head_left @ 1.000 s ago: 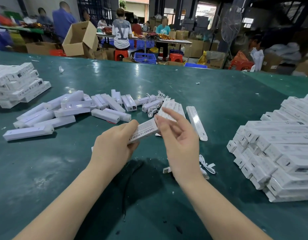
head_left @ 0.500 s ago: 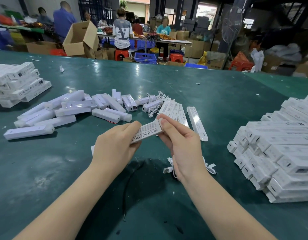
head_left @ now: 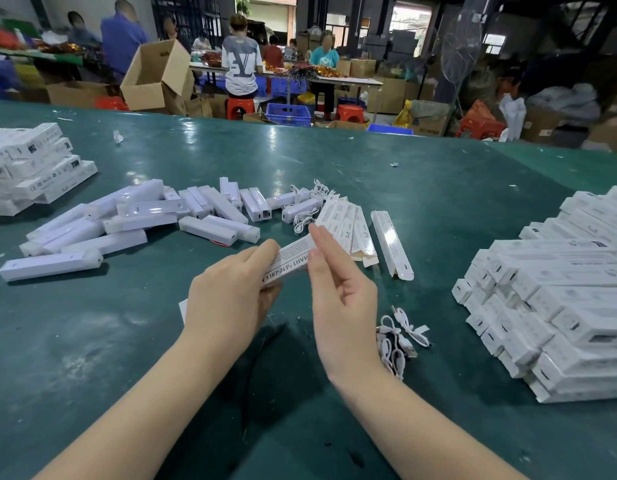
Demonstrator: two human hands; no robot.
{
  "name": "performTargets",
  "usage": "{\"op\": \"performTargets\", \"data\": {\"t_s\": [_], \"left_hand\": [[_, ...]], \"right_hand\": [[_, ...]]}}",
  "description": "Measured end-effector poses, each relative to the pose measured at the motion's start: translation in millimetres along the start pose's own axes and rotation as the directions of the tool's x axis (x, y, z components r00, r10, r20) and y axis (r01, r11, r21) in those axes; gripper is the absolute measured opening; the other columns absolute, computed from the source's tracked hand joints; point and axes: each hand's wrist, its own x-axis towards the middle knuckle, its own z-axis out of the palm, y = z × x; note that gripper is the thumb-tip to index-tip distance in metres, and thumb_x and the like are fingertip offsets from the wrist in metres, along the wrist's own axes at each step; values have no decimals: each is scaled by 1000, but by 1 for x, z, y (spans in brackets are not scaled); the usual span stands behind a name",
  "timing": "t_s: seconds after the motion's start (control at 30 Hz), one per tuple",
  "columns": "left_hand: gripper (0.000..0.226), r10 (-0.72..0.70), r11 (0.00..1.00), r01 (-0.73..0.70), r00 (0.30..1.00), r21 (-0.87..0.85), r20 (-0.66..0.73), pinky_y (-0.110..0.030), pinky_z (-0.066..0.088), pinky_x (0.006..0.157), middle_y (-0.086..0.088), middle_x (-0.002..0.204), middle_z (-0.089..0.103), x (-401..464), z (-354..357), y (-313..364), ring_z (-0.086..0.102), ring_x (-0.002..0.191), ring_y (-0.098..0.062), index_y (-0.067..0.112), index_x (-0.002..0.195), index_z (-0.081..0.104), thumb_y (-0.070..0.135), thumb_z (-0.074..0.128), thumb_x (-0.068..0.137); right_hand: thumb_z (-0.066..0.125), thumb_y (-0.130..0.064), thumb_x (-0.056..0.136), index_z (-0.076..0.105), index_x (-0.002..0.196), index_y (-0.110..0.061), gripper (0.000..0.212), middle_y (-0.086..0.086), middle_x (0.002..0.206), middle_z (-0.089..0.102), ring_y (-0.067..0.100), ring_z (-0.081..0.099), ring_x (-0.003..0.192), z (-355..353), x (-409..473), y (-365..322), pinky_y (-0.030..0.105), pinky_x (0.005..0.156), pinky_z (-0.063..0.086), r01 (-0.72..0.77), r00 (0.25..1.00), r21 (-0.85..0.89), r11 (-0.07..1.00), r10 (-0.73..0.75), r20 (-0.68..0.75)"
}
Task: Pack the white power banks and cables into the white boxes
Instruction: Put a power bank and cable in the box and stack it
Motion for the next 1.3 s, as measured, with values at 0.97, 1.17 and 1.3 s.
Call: {"op": "performTargets", "data": {"t_s": [0.97,1.17,1.3], "left_hand": [[52,-12,570,98,994,-816,110,-12,44,80,15,113,50,-6,-4,23,56,100,-2,38,122,36,5,52,84],[63,108,767,-85,994,-636,-3,-20,42,91,11,128,37,-7,6,14,45,117,-14,34,137,28,19,61,86],[50,104,771,-7,988,-637,114,-22,46,87,20,131,30,-8,8,9,41,121,-8,40,136,30,38,52,91]], "right_hand": [[71,-17,88,68,111,-14,23,1,109,74,15,66,110,-23,26,-17,36,104,46,-410,861,-41,911,402,311],[52,-20,101,53,110,-7,16,15,95,69,26,72,85,-18,33,-21,43,84,59,-336,942,149,930,329,68],[48,-19,102,47,105,-11,9,17,85,59,14,65,56,-45,55,-37,25,57,57,-233,928,393,889,324,-183]]}}
